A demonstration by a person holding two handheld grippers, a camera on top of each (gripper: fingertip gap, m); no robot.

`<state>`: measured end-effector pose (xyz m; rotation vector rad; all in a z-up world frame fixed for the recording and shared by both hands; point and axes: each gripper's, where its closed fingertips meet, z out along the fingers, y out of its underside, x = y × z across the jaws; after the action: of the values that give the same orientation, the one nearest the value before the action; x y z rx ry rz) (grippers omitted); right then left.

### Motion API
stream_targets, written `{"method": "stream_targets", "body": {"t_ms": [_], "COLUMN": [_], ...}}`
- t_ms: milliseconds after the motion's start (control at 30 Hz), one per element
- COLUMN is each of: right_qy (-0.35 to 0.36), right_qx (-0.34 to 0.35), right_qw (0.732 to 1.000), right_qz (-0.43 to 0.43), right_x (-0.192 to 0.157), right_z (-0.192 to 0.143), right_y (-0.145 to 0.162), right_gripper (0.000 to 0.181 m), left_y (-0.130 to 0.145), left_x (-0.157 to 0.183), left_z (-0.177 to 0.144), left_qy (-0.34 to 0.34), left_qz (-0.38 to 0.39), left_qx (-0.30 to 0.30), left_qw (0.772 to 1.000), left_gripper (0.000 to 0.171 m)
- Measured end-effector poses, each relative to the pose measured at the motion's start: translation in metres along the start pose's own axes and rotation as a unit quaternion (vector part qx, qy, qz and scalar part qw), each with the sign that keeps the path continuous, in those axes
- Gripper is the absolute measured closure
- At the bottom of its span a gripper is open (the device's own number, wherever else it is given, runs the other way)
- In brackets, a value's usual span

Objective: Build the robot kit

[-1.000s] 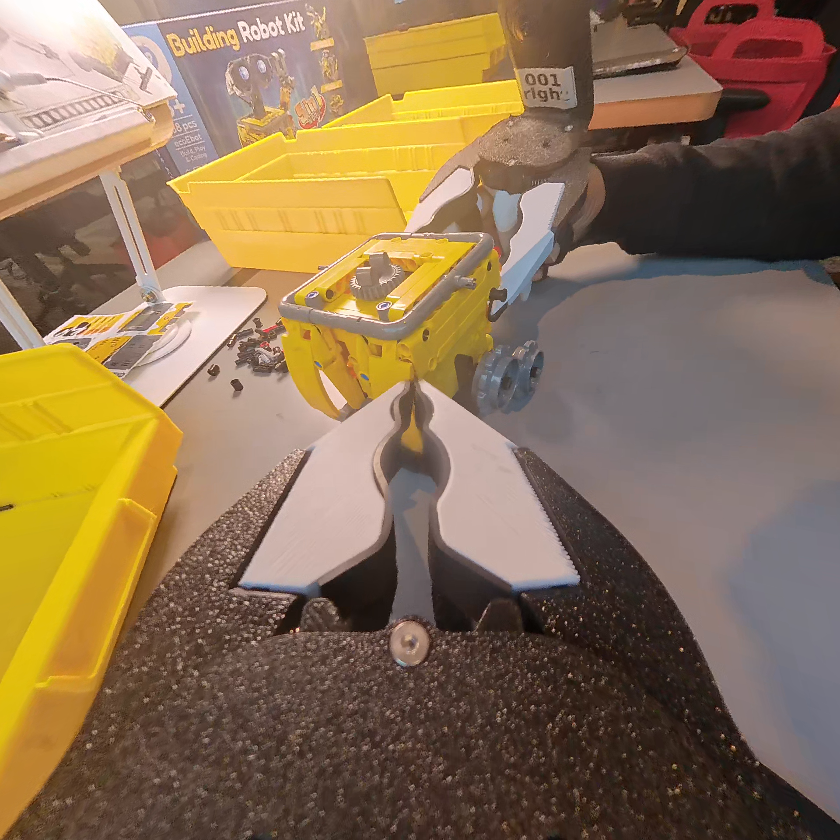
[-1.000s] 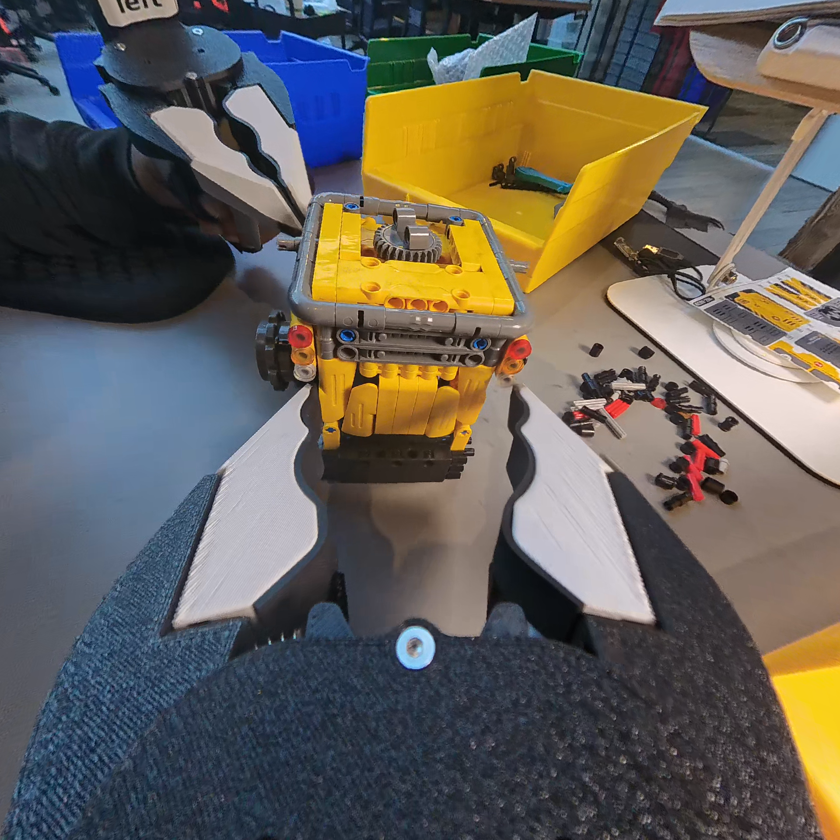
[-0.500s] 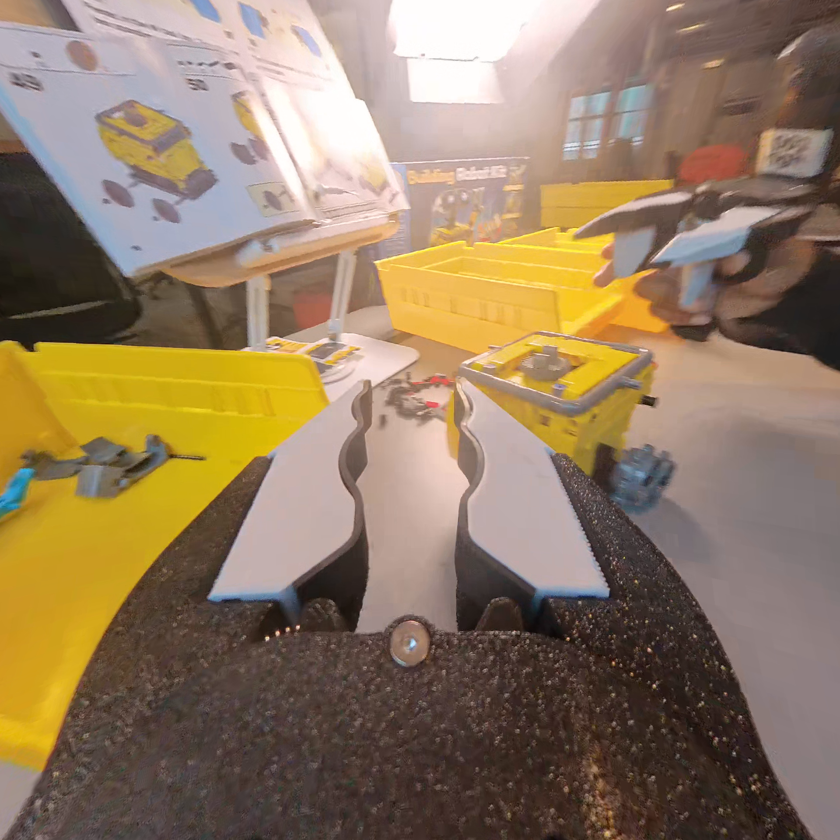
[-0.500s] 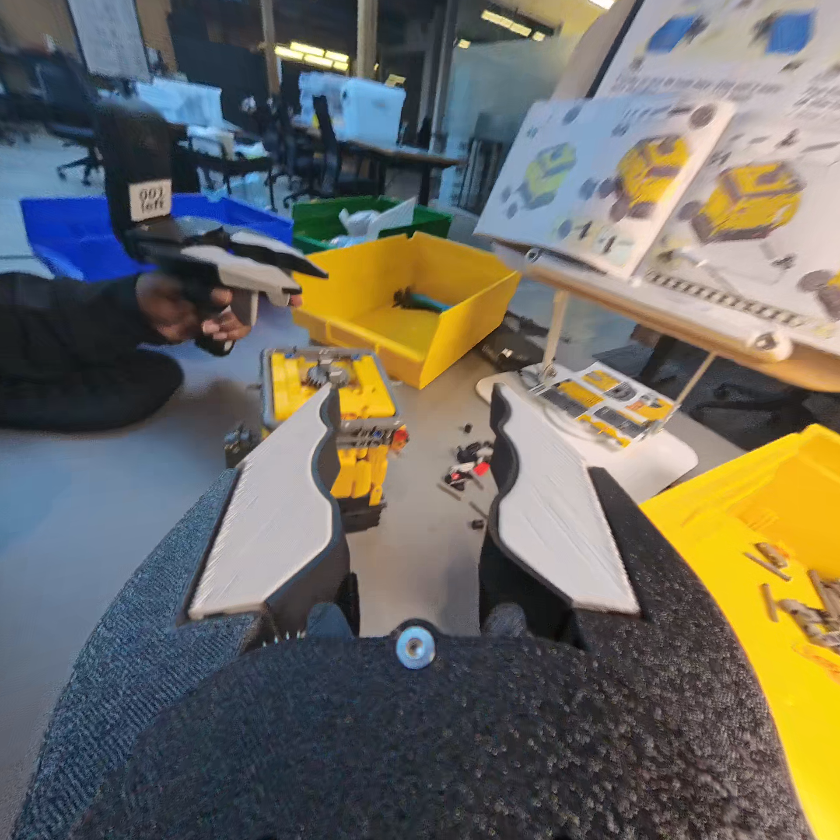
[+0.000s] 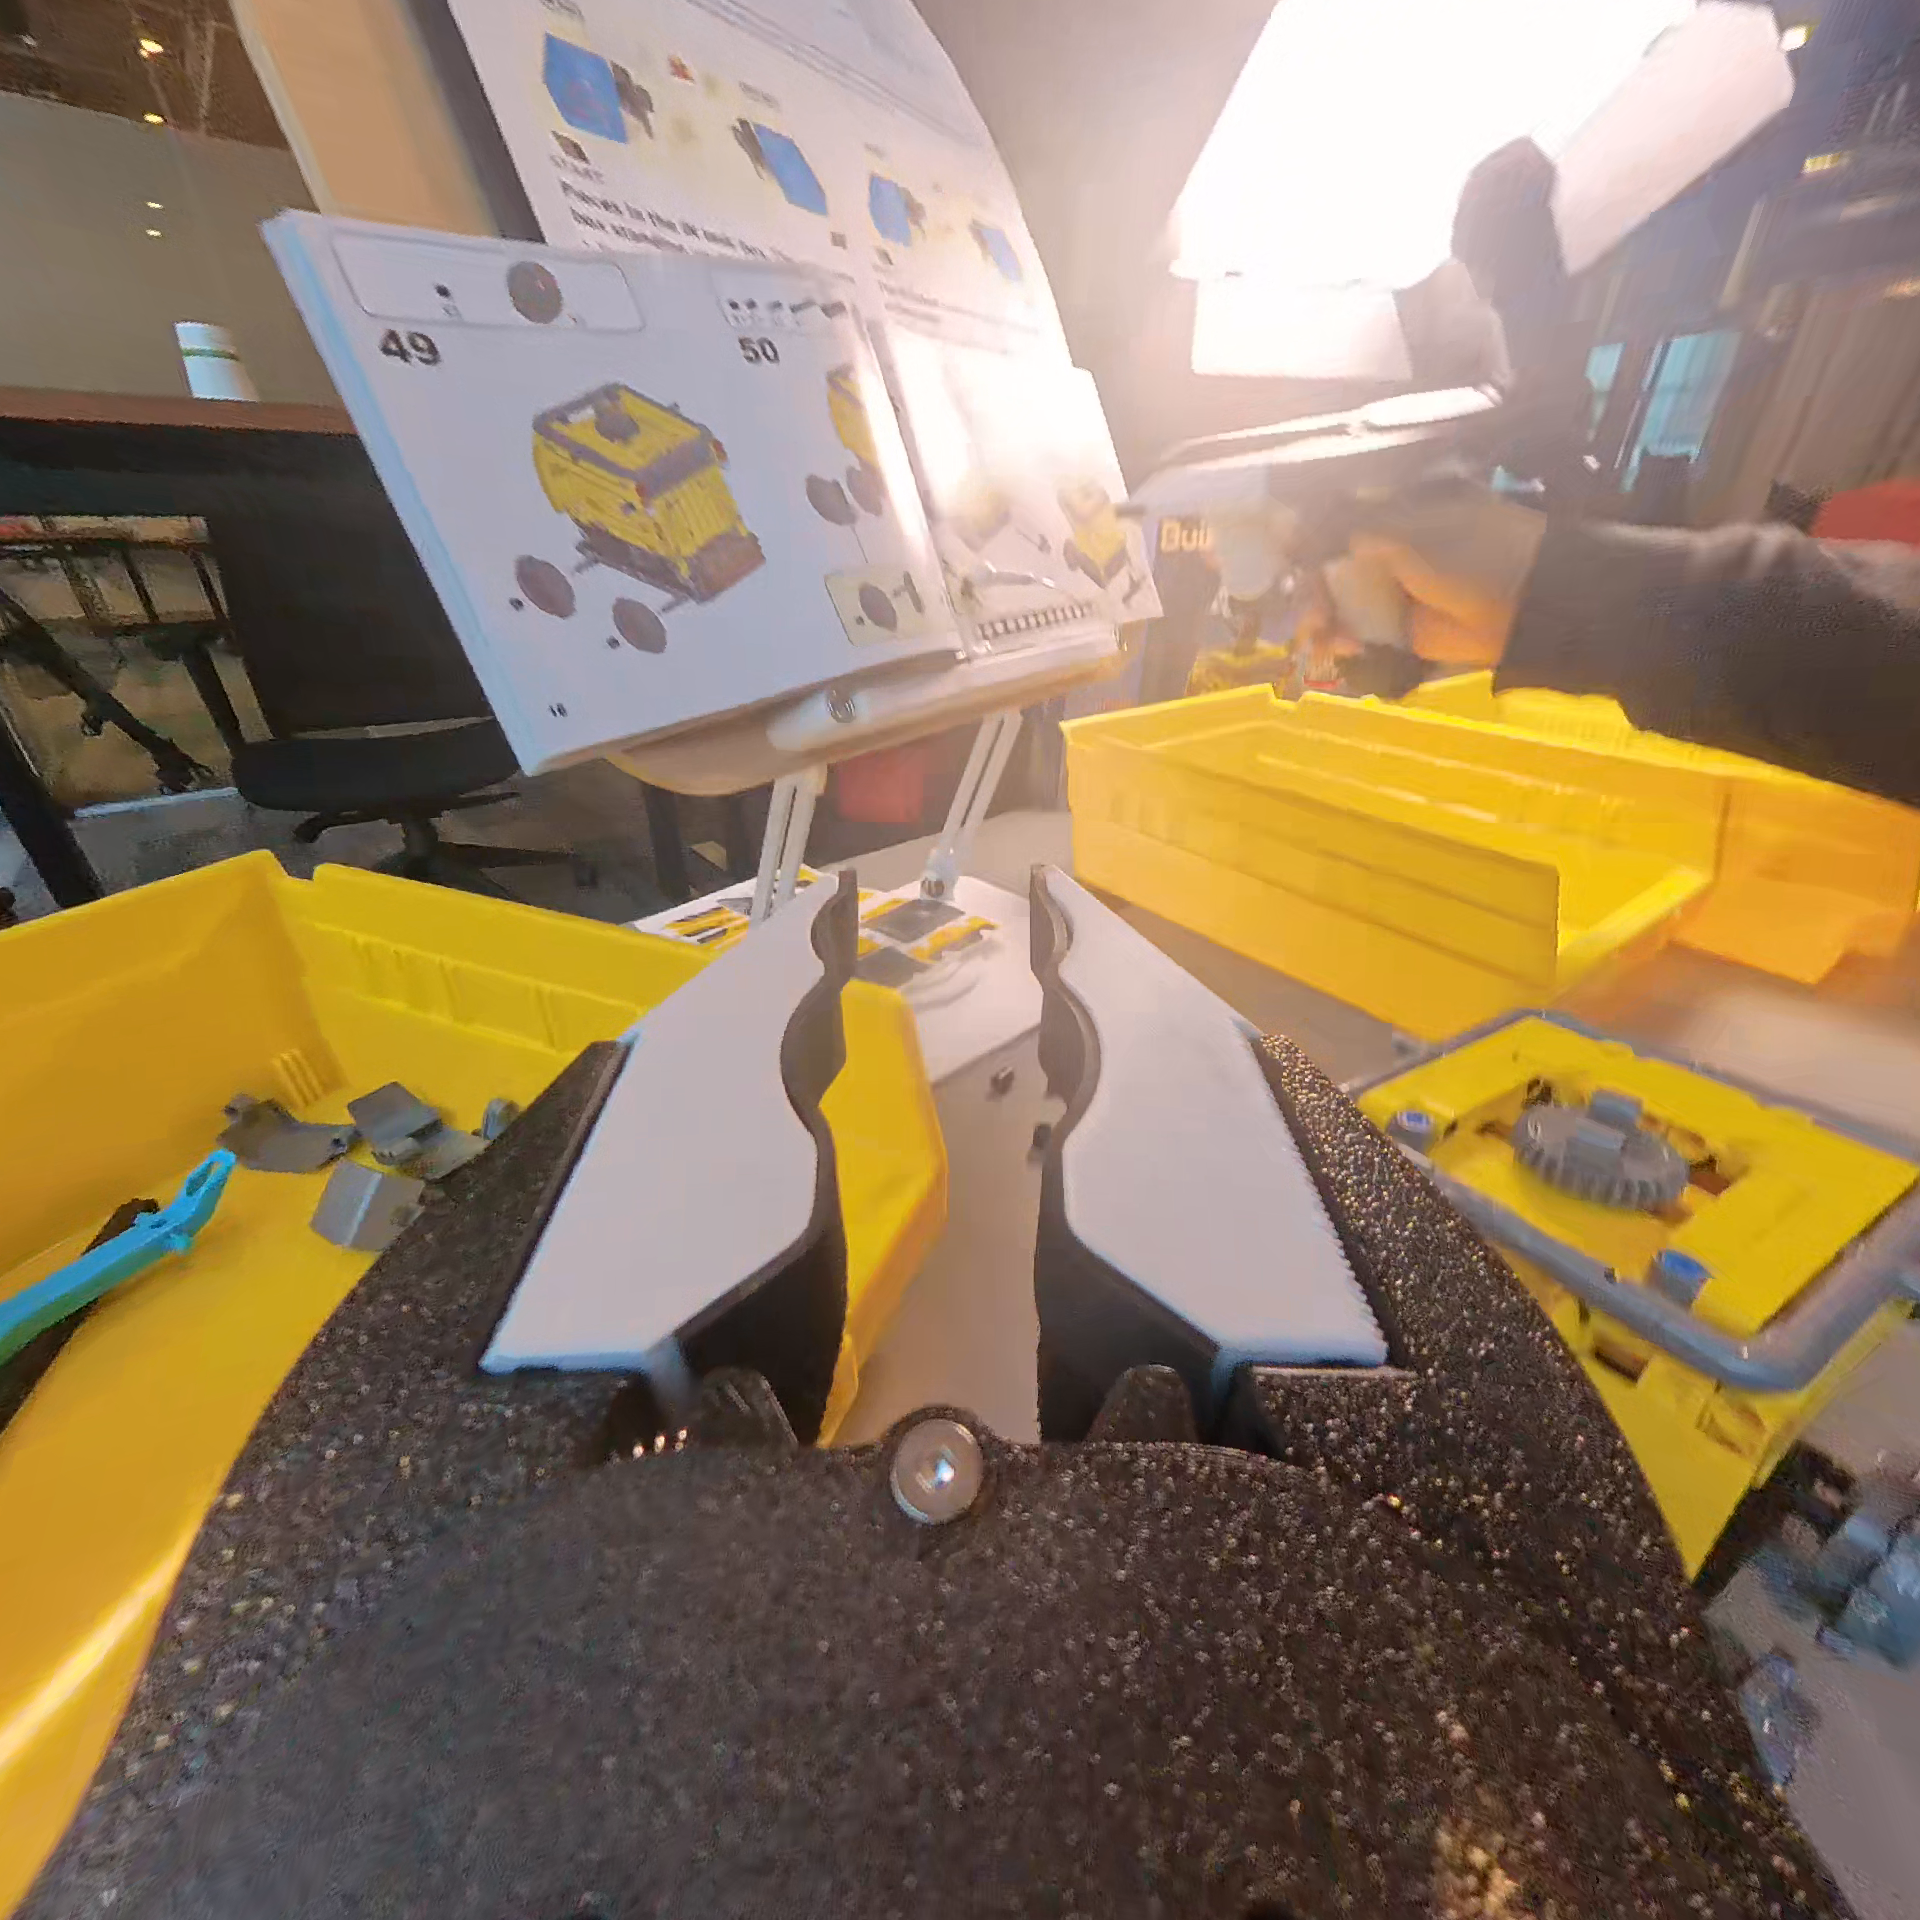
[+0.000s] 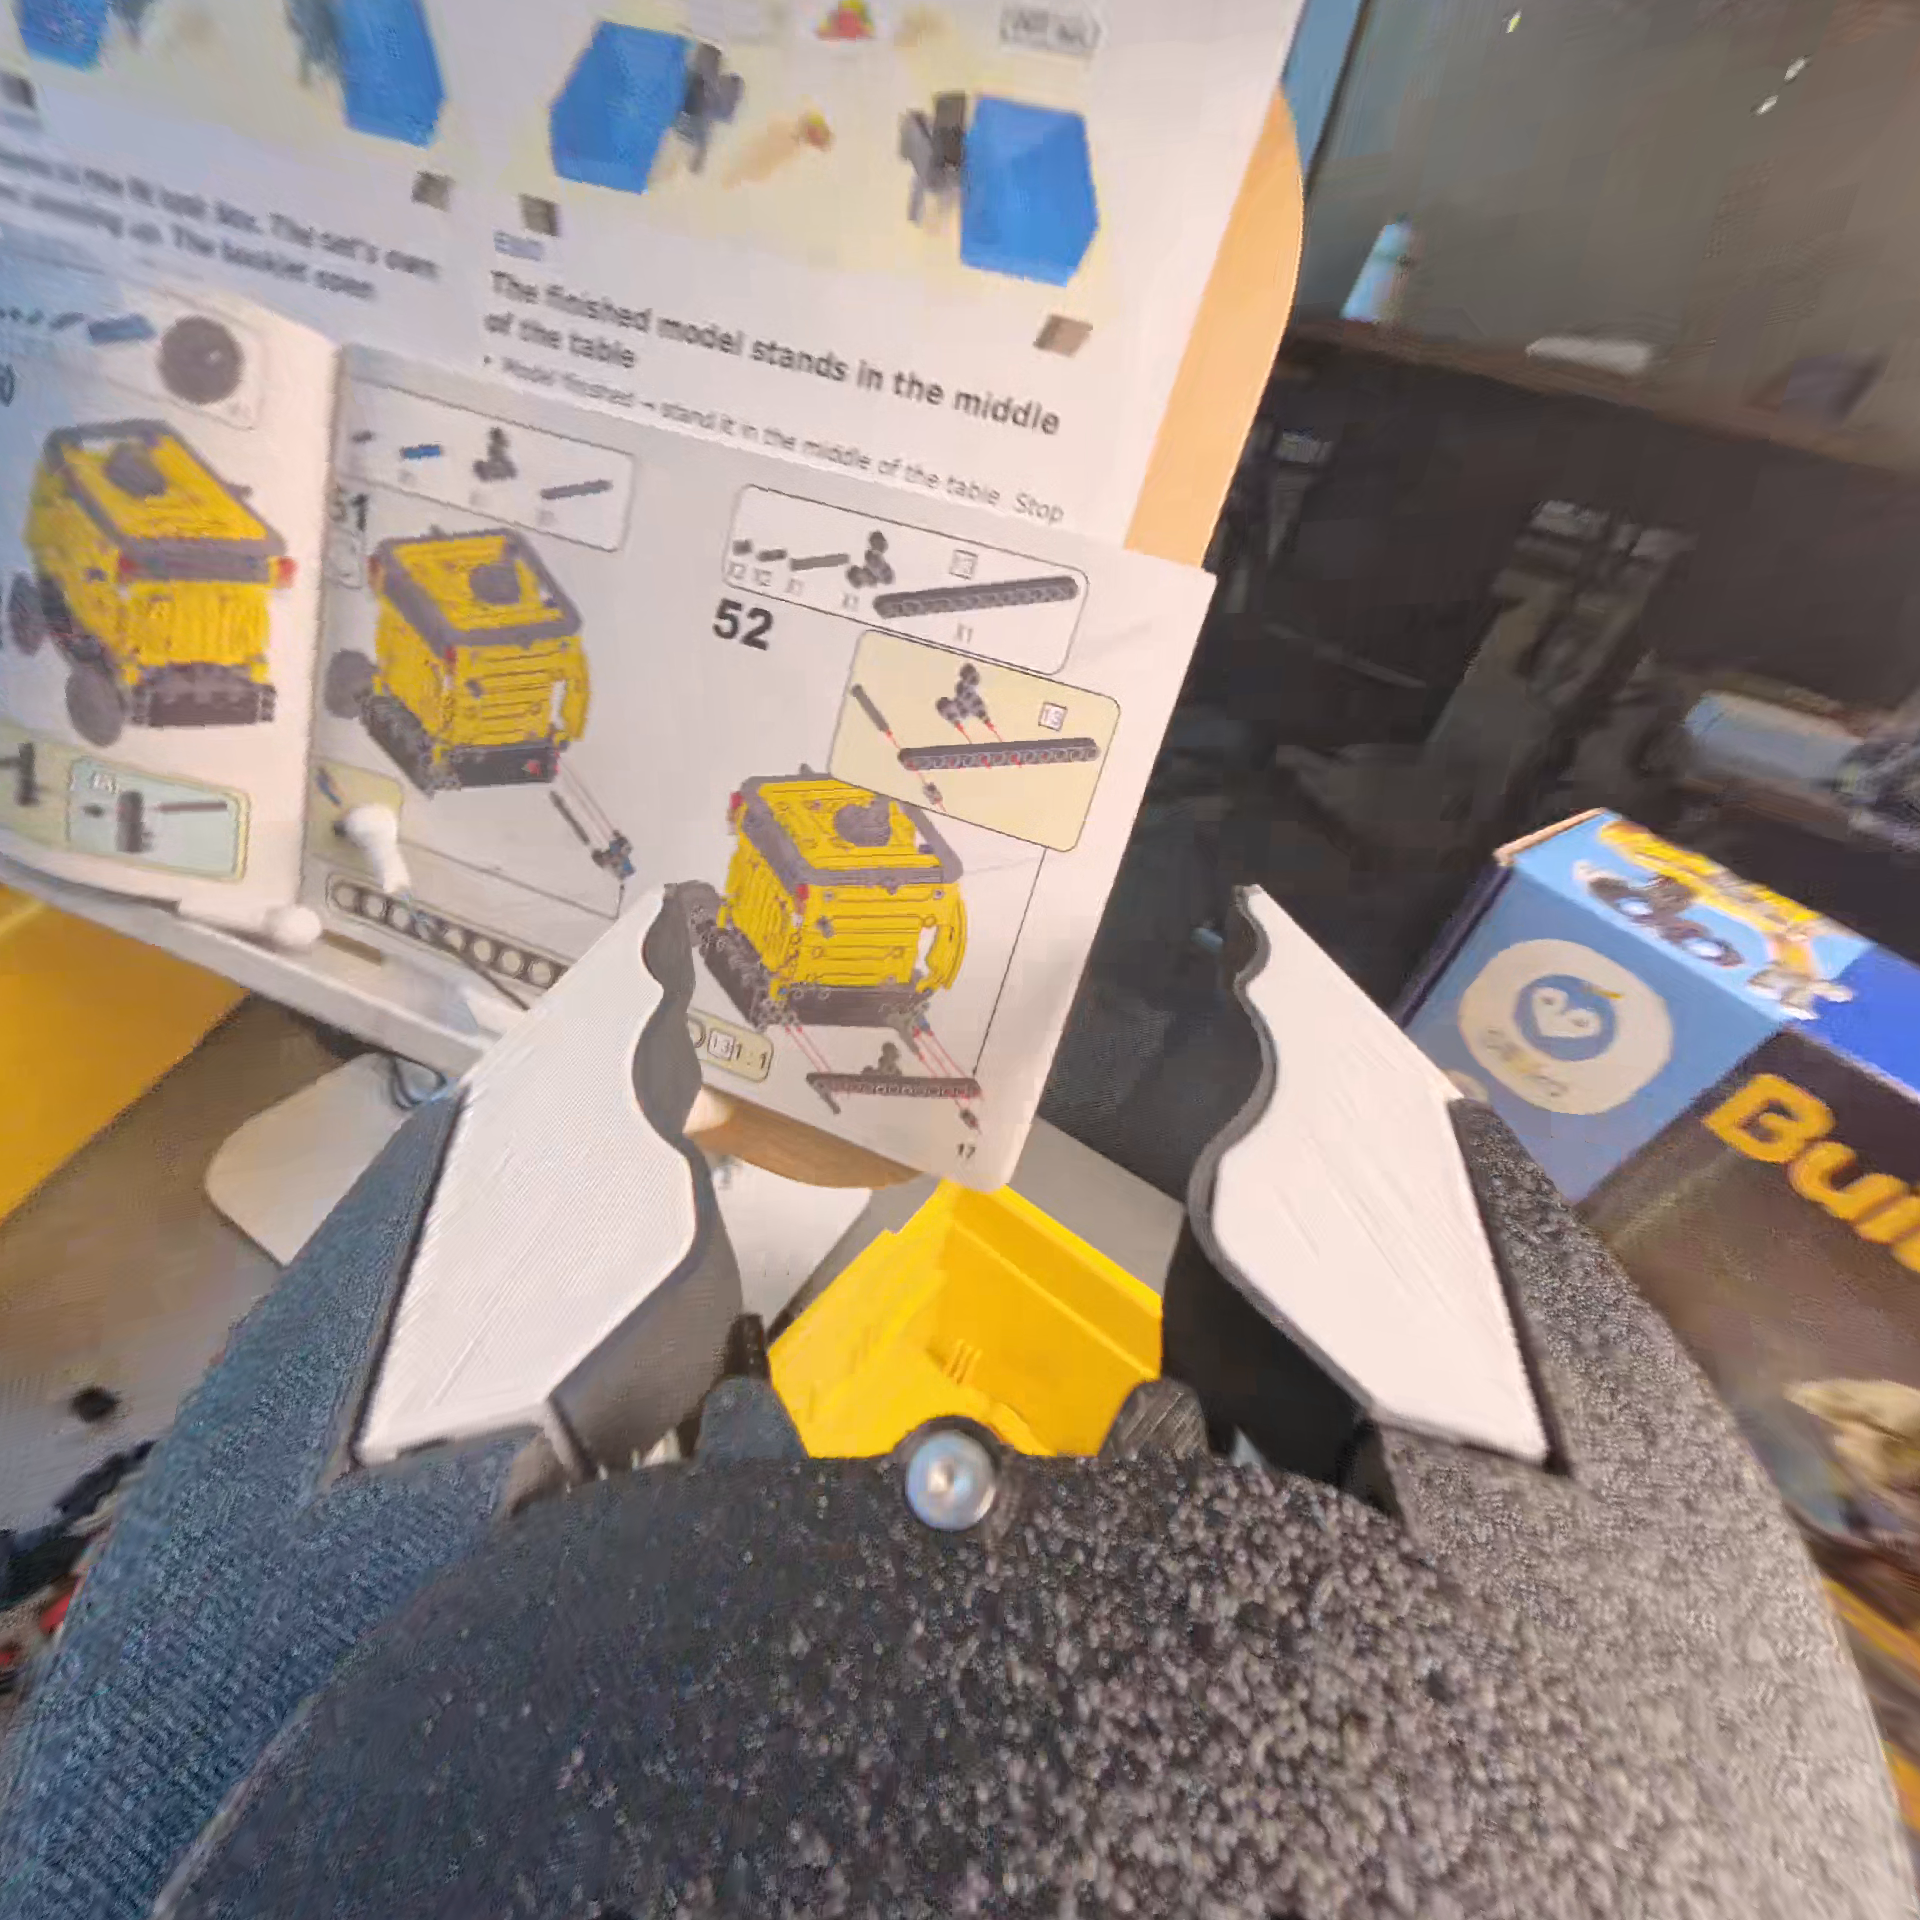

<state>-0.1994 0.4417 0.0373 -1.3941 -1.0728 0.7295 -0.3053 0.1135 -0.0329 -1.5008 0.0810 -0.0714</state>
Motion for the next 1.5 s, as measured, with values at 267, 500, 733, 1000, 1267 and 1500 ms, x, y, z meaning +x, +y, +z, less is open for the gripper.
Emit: {"method": "stream_targets", "body": {"t_ms": [267,500,733,1000,1267,1500], "right_qy": [-0.081,-0.034,0.079,-0.031,-0.03,-0.032], "right_qx": [0.041,0.042,0.058,-0.048,-0.102,-0.085], "right_qw": [0.987,0.993,0.995,0.961,0.94,0.942], "right_qz": [0.129,0.101,0.002,-0.269,-0.324,-0.322], "right_x": [-0.007,-0.016,-0.009,-0.139,-0.142,-0.141], "right_z": [0.025,-0.002,-0.031,0.001,0.017,0.014], "right_y": [0.0,0.005,-0.021,0.006,0.028,0.024], "right_gripper": [0.112,0.121,0.109,0.152,0.178,0.171], "left_y": [0.015,0.028,0.03,0.039,0.045,0.045], "left_x": [0.013,0.031,0.034,0.035,0.041,0.046], "left_z": [-0.011,-0.005,-0.005,-0.003,-0.003,-0.002], "left_qy": [0.01,0.028,0.026,0.036,0.043,0.052], "left_qz": [0.082,0.141,0.145,0.131,0.176,0.183], "left_qx": [-0.033,-0.056,-0.06,-0.072,-0.09,-0.091], "left_qw": [0.996,0.988,0.987,0.988,0.979,0.978], "left_gripper": [0.143,0.143,0.143,0.144,0.144,0.144]}}
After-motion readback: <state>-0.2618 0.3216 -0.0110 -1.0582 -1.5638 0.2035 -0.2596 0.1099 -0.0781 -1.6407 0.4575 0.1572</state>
